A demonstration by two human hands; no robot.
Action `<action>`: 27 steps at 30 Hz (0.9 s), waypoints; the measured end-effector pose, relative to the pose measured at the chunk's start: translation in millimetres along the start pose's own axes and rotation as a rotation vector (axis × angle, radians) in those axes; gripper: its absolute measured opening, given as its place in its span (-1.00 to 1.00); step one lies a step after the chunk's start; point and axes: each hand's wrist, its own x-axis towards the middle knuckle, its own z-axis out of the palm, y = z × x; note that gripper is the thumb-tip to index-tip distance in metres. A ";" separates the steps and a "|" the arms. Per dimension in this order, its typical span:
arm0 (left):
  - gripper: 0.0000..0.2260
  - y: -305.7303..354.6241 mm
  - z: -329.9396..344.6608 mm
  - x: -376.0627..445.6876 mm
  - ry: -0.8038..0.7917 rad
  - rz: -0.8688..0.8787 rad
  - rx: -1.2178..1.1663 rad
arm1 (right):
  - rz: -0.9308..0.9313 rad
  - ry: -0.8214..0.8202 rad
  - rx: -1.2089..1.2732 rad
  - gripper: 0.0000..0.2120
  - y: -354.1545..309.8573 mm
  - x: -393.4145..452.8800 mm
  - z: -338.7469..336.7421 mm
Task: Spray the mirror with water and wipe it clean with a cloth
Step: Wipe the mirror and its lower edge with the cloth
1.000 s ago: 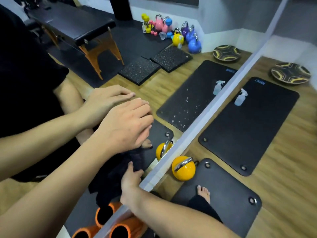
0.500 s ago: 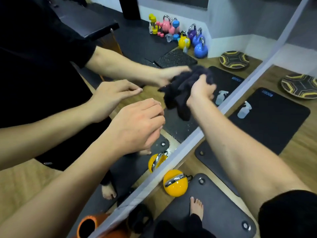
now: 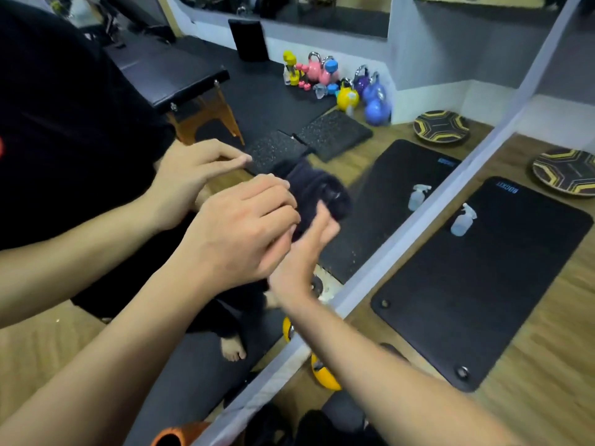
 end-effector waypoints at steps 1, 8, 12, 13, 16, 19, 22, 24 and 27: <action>-0.85 -2.1 -5.8 -1.8 0.023 -0.006 0.015 | -0.073 -0.113 -0.039 -0.35 3.5 -34.5 2.4; -0.85 -6.2 -19.9 -30.6 0.102 -0.056 0.080 | -0.441 -0.372 -0.334 -0.43 29.8 -89.0 8.6; -0.83 -5.6 -16.8 -42.6 0.043 -0.066 0.078 | -0.473 -0.229 -0.245 -0.49 15.2 -45.9 1.8; -0.84 -5.1 -16.6 -43.0 0.021 -0.088 0.090 | -0.430 -0.197 -0.190 -0.50 8.6 -32.9 0.4; -0.82 -1.9 -17.1 -36.5 -0.010 -0.128 0.118 | -0.317 -0.066 -0.066 -0.46 -7.2 16.2 -4.7; -0.81 -2.3 -15.4 -23.6 -0.011 -0.146 0.117 | -0.213 0.017 -0.007 -0.45 -17.2 69.6 -11.9; -0.79 -7.5 -7.5 -0.9 -0.037 -0.075 0.153 | -0.146 0.020 0.025 -0.42 -20.3 115.0 -23.2; -0.73 -17.4 0.7 27.4 -0.098 0.020 0.209 | -0.092 0.048 0.051 -0.44 -22.5 135.8 -29.7; -0.65 -28.8 12.4 67.1 -0.177 0.101 0.273 | -0.020 0.101 0.092 -0.49 -22.4 149.1 -36.4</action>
